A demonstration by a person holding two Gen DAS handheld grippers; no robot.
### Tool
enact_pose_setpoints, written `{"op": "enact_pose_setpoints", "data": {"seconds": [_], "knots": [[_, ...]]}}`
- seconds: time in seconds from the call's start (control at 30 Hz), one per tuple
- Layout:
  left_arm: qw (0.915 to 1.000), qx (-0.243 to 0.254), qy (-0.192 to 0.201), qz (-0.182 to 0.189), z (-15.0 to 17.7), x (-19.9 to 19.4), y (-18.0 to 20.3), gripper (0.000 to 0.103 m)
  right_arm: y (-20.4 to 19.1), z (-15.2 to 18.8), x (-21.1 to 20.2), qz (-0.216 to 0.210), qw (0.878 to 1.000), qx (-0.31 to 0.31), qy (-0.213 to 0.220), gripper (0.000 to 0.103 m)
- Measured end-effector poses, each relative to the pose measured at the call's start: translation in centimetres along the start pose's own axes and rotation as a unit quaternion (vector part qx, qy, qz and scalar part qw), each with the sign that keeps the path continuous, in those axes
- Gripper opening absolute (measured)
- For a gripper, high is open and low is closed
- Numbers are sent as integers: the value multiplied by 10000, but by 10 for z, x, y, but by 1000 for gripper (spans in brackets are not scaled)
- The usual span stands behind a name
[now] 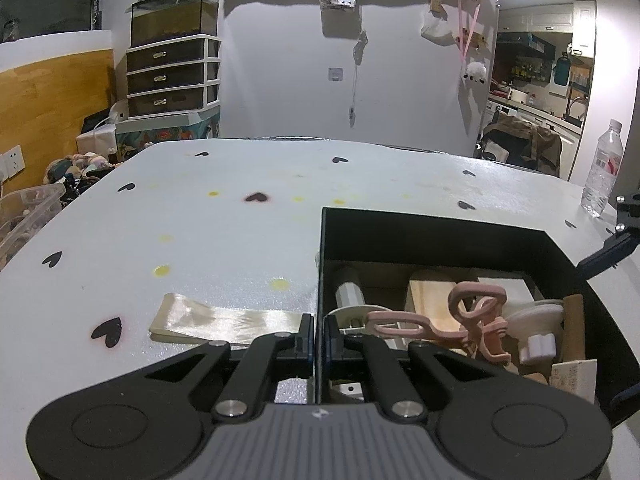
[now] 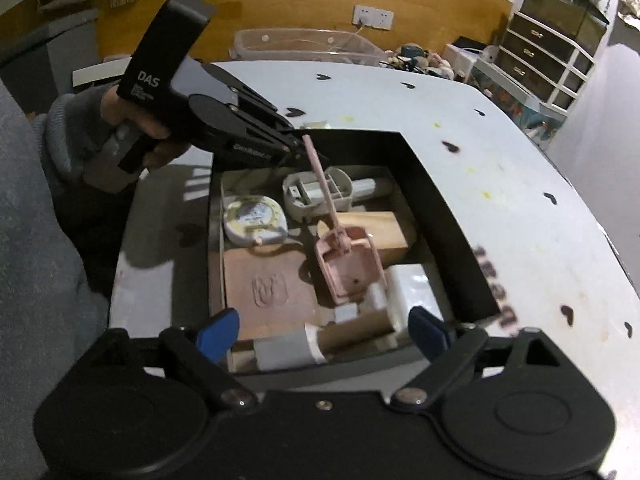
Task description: Organize rigid objects
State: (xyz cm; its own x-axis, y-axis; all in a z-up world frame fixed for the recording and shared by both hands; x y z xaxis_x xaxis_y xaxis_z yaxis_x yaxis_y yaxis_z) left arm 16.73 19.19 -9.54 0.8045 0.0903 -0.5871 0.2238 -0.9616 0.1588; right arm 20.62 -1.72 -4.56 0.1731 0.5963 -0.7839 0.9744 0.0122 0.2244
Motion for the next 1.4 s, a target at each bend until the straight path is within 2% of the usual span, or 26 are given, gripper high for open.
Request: {"op": "enact_pose_setpoints", "data": {"seconds": [0.33, 0.6, 0.83, 1.13, 1.23, 1.3, 1.4], "knots": [[10000, 15, -9, 14, 1, 1, 0, 5, 4, -3, 0, -41, 9994, 335, -5, 96], [10000, -9, -28, 32, 1, 3, 0, 5, 3, -5, -1, 130, 9990, 427, 45, 99], [10000, -32, -35, 41, -1, 3, -3, 5, 11, -17, -21, 819, 9894, 1088, 498, 101], [9998, -124, -12, 127, -1, -2, -8, 8, -1, -20, -41, 1822, 9649, 1616, 982, 103], [9998, -72, 89, 164, -4, -12, -8, 18, -10, -21, -43, 2003, 9579, 1739, 1100, 103], [9996, -46, 207, 206, -6, -21, -7, 35, -15, -22, -42, 2093, 9527, 1866, 1169, 103], [9988, 40, 444, 225, -10, -40, -4, 47, -27, -25, -41, 2329, 9434, 1952, 1331, 103]]}}
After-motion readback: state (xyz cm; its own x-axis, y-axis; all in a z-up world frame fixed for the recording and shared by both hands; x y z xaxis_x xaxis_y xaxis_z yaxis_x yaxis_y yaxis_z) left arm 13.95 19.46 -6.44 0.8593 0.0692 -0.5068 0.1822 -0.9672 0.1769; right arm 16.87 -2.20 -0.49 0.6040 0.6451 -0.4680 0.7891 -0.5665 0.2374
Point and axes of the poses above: each gripper's, at about its wrist camera, not at the fingertips, and x roughly the way its jaws point, y to its right, z to its underside, the point moved 5 cm from there along x, roughly the way its jaws point, and after that the axes turned 9 degrees about -x, right-handed, at the moved point
